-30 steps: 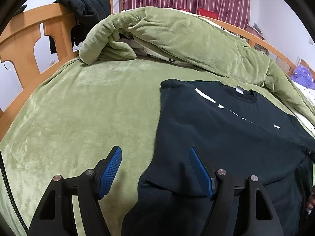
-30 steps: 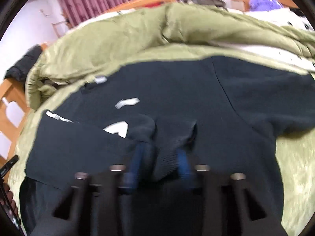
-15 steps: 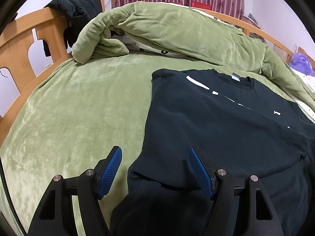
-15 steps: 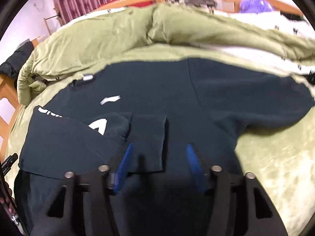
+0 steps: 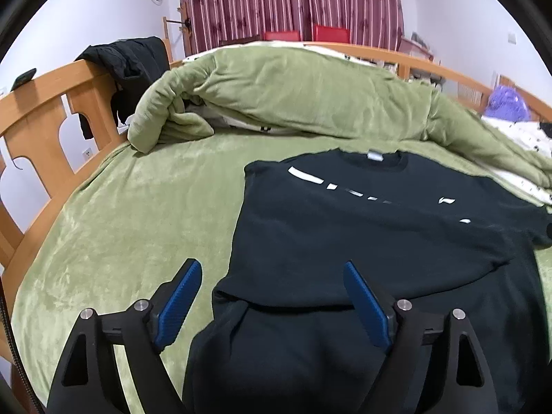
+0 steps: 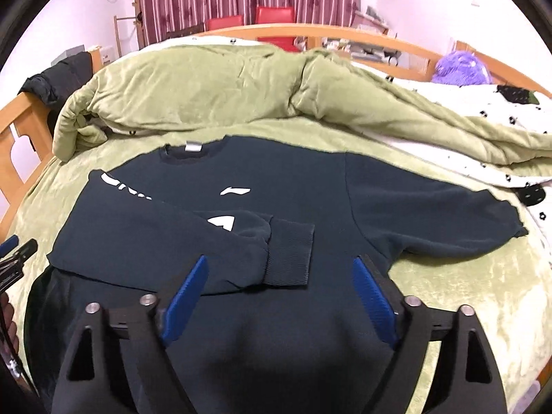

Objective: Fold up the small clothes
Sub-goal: 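Move the right tool toward the other outstretched sleeve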

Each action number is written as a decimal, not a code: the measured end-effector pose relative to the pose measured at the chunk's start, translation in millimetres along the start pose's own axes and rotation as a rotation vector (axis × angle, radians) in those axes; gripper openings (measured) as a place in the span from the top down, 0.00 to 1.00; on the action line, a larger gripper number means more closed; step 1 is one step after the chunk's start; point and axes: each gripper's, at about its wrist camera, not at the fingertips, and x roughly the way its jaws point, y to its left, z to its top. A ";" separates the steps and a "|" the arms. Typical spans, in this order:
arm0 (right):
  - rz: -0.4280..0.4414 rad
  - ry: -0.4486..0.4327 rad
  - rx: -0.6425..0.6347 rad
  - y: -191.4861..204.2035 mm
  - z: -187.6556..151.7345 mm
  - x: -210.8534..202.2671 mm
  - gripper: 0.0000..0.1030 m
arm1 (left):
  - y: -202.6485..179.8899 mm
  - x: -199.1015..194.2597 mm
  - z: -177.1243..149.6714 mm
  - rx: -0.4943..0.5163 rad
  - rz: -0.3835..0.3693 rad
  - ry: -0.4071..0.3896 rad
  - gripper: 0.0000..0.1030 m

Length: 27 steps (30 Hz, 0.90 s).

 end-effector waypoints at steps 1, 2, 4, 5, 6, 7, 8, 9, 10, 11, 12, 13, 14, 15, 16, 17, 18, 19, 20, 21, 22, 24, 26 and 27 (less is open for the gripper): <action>-0.007 -0.013 -0.003 1.0 -1.5 -6.1 0.13 | 0.1 -3.2 -0.3 -0.004 -0.004 -0.002 0.18; -0.010 -0.027 -0.007 2.4 -3.7 -12.4 0.13 | 0.3 -7.2 -1.6 -0.010 -0.009 -0.004 0.18; -0.011 -0.055 -0.017 4.4 -8.1 -25.0 0.13 | 0.5 -14.0 -4.8 -0.015 -0.011 -0.009 0.18; -0.014 -0.069 -0.024 5.8 -9.7 -30.1 0.13 | 0.6 -16.9 -6.2 -0.012 -0.009 -0.011 0.18; -0.023 -0.085 -0.032 7.4 -11.3 -35.4 0.13 | 0.4 -18.7 -7.4 -0.008 -0.006 -0.010 0.18; -0.034 -0.100 -0.040 8.9 -12.5 -41.4 0.13 | 0.7 -20.5 -8.2 -0.006 -0.007 -0.009 0.18; -0.040 -0.111 -0.042 9.7 -14.2 -47.8 0.13 | 1.4 -23.8 -9.1 -0.005 -0.018 -0.010 0.18; -0.032 -0.113 -0.040 9.7 -15.2 -50.8 0.13 | 2.1 -25.4 -9.8 -0.007 -0.024 -0.011 0.18; -0.016 -0.115 -0.034 8.6 -16.3 -54.1 0.13 | 2.6 -28.1 -10.2 -0.010 -0.027 -0.007 0.18; 0.010 -0.117 -0.022 7.0 -17.2 -58.4 0.13 | 3.1 -30.0 -10.2 -0.012 -0.029 -0.004 0.18; 0.022 -0.117 -0.012 6.2 -17.6 -61.2 0.13 | 3.7 -32.6 -10.2 -0.015 -0.035 -0.005 0.18; 0.025 -0.113 -0.004 5.9 -16.9 -63.7 0.13 | 4.7 -35.5 -10.2 -0.025 -0.034 -0.008 0.18; 0.021 -0.113 -0.007 5.9 -16.7 -67.3 0.13 | 5.9 -38.5 -10.4 -0.036 -0.020 -0.019 0.18; 0.015 -0.121 -0.012 5.6 -17.5 -69.3 0.13 | 7.7 -43.3 -10.7 -0.052 0.006 -0.044 0.18; 0.001 -0.132 -0.019 5.3 -18.7 -71.2 0.13 | 8.8 -46.4 -10.4 -0.060 0.023 -0.061 0.18; -0.013 -0.137 -0.022 4.5 -20.1 -72.2 0.13 | 9.5 -48.1 -10.0 -0.063 0.032 -0.067 0.18; -0.013 -0.136 -0.023 3.8 -20.7 -71.8 0.13 | 10.4 -49.4 -7.9 -0.068 0.034 -0.062 0.18; -0.011 -0.132 -0.019 2.1 -20.8 -70.8 0.13 | 11.3 -49.8 -6.5 -0.073 0.026 -0.055 0.18; -0.008 -0.129 -0.006 -0.8 -20.5 -69.3 0.13 | 12.2 -50.3 -5.0 -0.080 0.019 -0.048 0.18; -0.002 -0.132 0.003 -3.3 -20.1 -68.5 0.13 | 13.3 -50.8 -3.0 -0.088 0.016 -0.044 0.18; 0.000 -0.134 0.008 -4.9 -19.8 -67.6 0.13 | 13.7 -52.0 -1.3 -0.096 0.016 -0.042 0.18; -0.001 -0.138 0.009 -6.8 -18.4 -64.5 0.13 | 12.0 -53.4 0.9 -0.097 0.013 -0.043 0.18; -0.002 -0.146 0.003 -7.1 -17.4 -59.8 0.13 | 8.9 -54.4 2.9 -0.091 0.002 -0.038 0.18; -0.001 -0.133 -0.005 -6.8 -16.6 -55.6 0.13 | 7.1 -53.5 3.9 -0.089 -0.010 -0.033 0.18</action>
